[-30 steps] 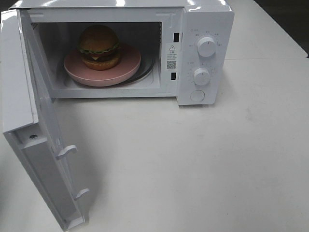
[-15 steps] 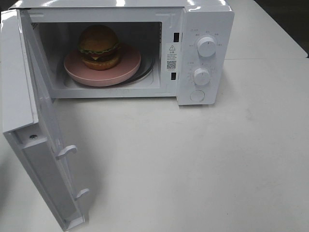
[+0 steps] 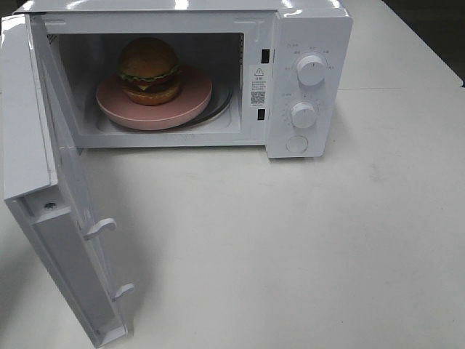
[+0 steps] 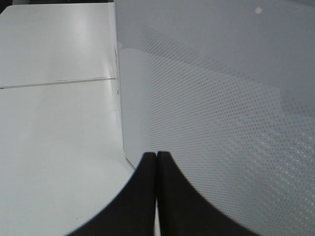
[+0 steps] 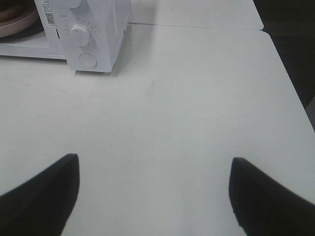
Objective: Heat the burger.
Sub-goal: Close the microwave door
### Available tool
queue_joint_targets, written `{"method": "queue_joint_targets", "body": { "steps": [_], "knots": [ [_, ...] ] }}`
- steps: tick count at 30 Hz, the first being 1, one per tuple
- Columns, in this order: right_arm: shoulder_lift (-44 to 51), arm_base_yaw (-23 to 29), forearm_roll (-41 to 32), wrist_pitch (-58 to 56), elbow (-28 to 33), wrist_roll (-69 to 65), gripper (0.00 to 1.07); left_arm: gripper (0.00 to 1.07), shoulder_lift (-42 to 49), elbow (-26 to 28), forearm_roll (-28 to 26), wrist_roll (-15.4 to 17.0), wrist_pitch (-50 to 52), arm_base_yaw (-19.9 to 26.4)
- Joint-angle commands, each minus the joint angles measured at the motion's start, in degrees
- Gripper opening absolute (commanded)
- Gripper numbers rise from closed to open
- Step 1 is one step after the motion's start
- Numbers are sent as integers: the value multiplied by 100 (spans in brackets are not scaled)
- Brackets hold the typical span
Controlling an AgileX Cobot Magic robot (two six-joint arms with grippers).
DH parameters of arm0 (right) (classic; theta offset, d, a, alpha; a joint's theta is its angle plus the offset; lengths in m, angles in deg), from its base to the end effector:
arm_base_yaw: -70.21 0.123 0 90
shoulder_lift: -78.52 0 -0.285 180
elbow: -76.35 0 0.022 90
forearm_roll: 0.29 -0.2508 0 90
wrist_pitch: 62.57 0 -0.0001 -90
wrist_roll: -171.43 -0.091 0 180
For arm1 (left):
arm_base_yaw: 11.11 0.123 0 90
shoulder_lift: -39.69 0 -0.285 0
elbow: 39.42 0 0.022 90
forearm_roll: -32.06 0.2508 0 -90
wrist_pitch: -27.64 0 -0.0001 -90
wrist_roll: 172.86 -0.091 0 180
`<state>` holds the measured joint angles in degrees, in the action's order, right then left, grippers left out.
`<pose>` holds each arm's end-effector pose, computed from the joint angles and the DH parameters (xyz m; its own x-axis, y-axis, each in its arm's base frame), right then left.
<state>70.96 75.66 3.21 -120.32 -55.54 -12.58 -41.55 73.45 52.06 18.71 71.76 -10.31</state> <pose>-0.0040 -0.0051 0.2840 -0.3964 -0.0003 -0.9181 -0.0329 0.9994 0.0138 0.1921 -0.0190 0.1782 -0.2641 0.0484 -0.9633 0.2298 0.9731 -0.0141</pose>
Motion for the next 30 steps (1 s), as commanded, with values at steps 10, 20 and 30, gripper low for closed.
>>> {"method": "queue_joint_targets", "body": {
  "steps": [10, 20, 30],
  "knots": [
    [155, -23, 0, 69, 29, -6, 75, 0, -659, 556, -315, -155, 218, -980],
    [155, -23, 0, 69, 29, -6, 75, 0, -1054, 1140, -1524, -710, 183, -2057],
    [155, -23, 0, 69, 29, -6, 75, 0, -1490, 1788, -2830, -1295, -40, -2956]
  ]
}}
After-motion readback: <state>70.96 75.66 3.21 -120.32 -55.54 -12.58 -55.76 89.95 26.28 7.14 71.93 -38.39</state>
